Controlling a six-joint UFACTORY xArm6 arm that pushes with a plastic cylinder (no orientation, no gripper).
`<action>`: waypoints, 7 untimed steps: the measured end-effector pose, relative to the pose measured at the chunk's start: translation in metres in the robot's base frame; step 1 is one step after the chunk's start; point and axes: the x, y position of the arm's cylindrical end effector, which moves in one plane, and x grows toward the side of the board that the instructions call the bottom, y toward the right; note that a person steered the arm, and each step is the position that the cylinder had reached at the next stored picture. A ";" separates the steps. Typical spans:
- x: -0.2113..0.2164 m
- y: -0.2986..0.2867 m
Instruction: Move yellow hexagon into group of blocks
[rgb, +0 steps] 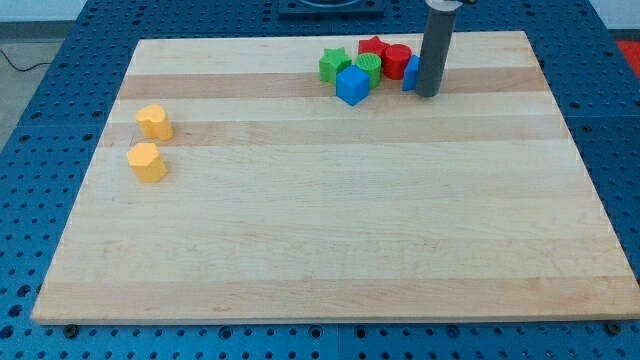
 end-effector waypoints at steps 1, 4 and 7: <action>0.013 0.000; 0.150 -0.174; 0.137 -0.428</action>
